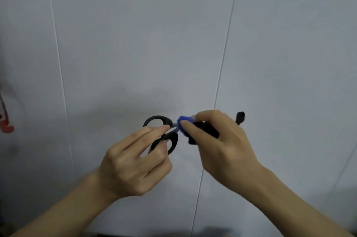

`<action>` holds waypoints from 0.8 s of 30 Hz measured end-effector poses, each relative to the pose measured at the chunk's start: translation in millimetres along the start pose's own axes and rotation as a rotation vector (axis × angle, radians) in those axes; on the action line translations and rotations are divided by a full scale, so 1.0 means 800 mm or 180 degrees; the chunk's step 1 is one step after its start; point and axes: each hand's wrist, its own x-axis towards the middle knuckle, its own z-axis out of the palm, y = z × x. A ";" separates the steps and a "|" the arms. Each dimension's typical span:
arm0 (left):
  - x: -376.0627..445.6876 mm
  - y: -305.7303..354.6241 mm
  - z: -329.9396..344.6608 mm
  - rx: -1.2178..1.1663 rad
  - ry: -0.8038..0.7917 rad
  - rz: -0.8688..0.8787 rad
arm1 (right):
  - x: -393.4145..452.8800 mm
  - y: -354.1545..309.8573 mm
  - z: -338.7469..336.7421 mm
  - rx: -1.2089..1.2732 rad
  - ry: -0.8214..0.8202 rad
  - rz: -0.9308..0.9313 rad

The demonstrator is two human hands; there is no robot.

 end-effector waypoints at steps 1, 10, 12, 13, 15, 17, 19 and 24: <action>0.001 0.001 0.000 -0.0012 -0.0010 0.0004 | 0.003 -0.006 -0.001 -0.0094 -0.0028 -0.0152; -0.002 0.002 -0.002 -0.0179 -0.0038 0.0067 | 0.005 0.015 0.008 -0.0220 -0.0357 0.0089; -0.002 0.002 -0.002 -0.0201 -0.0051 0.0036 | 0.007 0.021 0.010 -0.0273 -0.0466 0.0191; -0.002 0.001 -0.002 -0.0195 -0.0063 0.0007 | 0.009 0.025 0.010 -0.0296 -0.0493 0.0266; -0.001 -0.001 -0.002 -0.0176 -0.0081 -0.0057 | 0.011 0.029 0.010 -0.0252 -0.0470 0.0379; 0.000 -0.002 -0.001 -0.0133 -0.0068 -0.0122 | 0.011 0.024 0.006 -0.0017 -0.0417 0.0278; 0.001 -0.004 -0.001 -0.0030 -0.0040 -0.0178 | 0.010 0.010 0.000 0.0230 -0.0443 0.0040; 0.000 -0.003 -0.001 -0.0001 0.0059 -0.0135 | 0.018 -0.003 -0.004 0.0285 -0.0682 -0.0188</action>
